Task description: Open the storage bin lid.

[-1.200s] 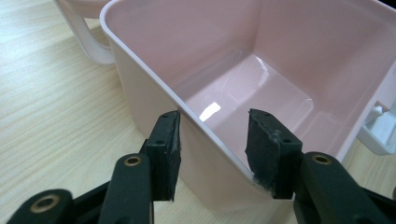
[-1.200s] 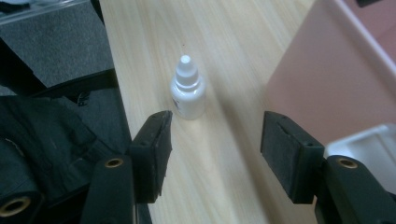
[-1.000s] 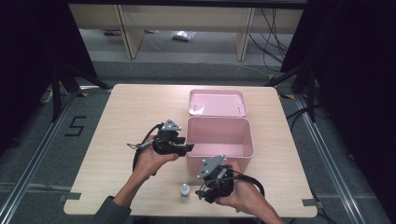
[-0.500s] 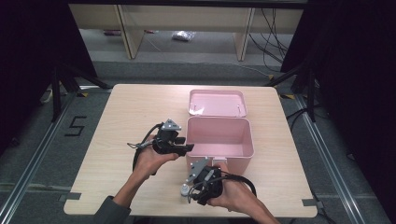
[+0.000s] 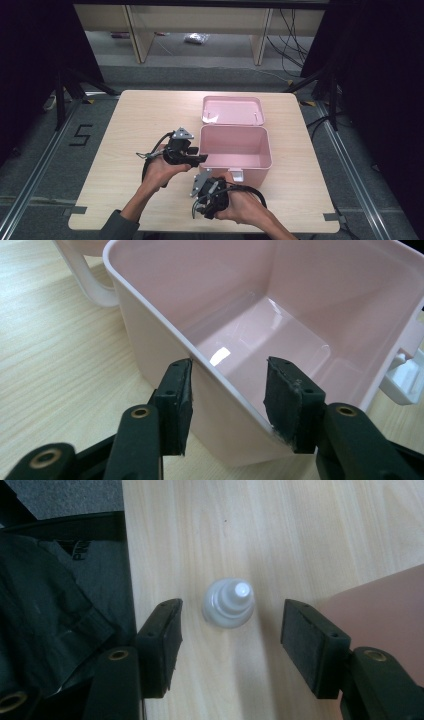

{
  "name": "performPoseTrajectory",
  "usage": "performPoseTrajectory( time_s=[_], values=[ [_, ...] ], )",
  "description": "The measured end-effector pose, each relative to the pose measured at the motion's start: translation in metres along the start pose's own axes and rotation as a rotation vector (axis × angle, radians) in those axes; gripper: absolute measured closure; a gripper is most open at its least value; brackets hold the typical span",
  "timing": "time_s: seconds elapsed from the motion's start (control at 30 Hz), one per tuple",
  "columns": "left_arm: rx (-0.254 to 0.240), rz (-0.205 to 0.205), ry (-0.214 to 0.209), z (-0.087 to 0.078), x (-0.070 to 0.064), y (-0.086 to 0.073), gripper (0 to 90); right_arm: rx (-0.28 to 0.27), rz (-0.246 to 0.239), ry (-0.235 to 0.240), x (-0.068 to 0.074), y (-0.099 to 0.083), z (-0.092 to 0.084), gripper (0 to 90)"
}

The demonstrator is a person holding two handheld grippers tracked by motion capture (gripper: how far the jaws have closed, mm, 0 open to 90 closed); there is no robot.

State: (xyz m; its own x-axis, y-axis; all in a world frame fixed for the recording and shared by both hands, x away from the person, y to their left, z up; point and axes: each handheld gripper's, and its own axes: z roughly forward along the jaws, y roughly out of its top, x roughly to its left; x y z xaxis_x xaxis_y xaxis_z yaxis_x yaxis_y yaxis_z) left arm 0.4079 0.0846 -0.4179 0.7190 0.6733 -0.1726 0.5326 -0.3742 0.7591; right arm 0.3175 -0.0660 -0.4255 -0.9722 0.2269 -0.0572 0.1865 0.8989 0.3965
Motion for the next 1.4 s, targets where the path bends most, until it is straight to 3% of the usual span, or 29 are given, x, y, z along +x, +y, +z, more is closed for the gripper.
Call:
performPoseTrajectory(
  time_s=[0.07,0.1,0.17,0.33,0.4,0.53,0.67,0.77,0.8,0.83,0.9,0.97,1.4],
  values=[
    [-0.001,-0.003,0.003,0.0,0.0,0.0,53.5,-0.001,0.005,0.001,0.001,0.001,0.001,42.6],
    [0.007,0.001,-0.007,-0.001,0.001,0.0,53.4,-0.029,-0.04,0.007,-0.002,0.002,0.003,42.6],
    [0.001,-0.005,-0.008,0.0,0.001,0.0,53.1,0.004,-0.006,0.004,0.001,0.002,0.002,42.5],
    [-0.016,-0.02,-0.01,0.001,0.0,0.0,52.5,0.009,0.001,0.006,0.0,0.003,0.004,42.1],
    [-0.004,-0.007,-0.012,0.001,0.001,0.0,52.1,0.011,0.014,0.008,0.001,0.003,0.005,42.0],
    [0.001,-0.002,-0.016,0.002,0.003,0.0,51.3,0.009,-0.002,0.012,-0.001,0.003,0.007,41.7],
    [-0.006,-0.013,0.002,0.002,0.005,0.001,44.0,0.016,0.008,0.008,-0.001,0.003,0.008,41.6],
    [-0.011,-0.018,-0.002,0.002,0.007,0.001,44.3,0.019,0.011,0.004,0.0,0.004,0.008,41.6],
    [-0.011,-0.02,-0.002,0.002,0.008,0.001,44.1,0.023,-0.028,-0.011,-0.003,0.005,0.008,41.6],
    [-0.01,-0.02,-0.004,0.002,0.009,0.002,43.3,0.018,-0.033,-0.008,-0.003,0.005,0.009,41.6],
    [-0.009,-0.026,-0.005,0.004,0.01,0.002,41.9,0.022,0.009,0.017,0.0,0.006,0.009,41.6],
    [-0.002,-0.024,-0.019,0.006,0.012,0.003,42.0,0.032,-0.031,-0.009,-0.003,0.006,0.01,41.7],
    [0.014,-0.012,-0.032,0.016,0.017,0.009,45.8,0.071,-0.021,0.012,-0.003,0.011,0.024,42.6]
  ],
)
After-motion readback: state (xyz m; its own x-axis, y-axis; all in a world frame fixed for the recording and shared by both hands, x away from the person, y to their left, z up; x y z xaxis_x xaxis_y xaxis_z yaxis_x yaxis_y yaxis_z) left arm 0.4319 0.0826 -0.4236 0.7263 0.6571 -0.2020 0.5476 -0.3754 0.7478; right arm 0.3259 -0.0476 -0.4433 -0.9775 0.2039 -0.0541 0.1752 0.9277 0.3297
